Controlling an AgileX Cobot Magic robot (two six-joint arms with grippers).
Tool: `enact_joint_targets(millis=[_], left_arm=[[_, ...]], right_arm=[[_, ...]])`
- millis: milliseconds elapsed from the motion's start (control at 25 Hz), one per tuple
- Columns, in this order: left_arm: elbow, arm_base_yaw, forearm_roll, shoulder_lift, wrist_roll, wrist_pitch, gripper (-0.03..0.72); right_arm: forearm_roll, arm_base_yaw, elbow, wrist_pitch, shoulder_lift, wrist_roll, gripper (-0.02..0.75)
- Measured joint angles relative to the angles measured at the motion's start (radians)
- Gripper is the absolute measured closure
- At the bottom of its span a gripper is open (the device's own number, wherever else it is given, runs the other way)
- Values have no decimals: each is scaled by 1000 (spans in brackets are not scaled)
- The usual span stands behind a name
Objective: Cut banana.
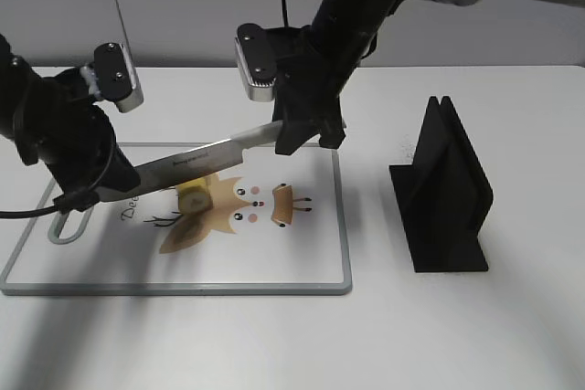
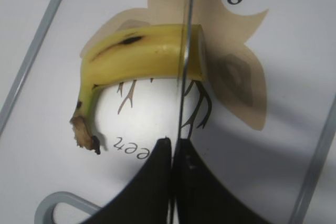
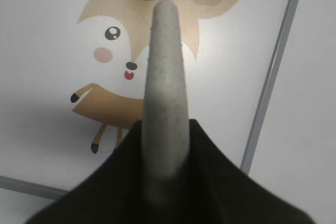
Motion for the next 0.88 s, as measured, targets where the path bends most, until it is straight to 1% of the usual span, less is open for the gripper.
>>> enact_joint_targets(millis=[240,520,720,880], left_arm=[[0,0,2,0,-1,-14,691],[0,0,-3,0,-1,-15,691],[0,-21,10,0,-2,-7,691],[0,-25,11,0,-2,-12,691]], right_arm=[[-6,0,-1,-31,15,-4,569],[-14,0,-18,-33,19,-11,566],[-21,0,-24,-15,45,-12,566],[-26,-1,-26,-15,47,-13,566]])
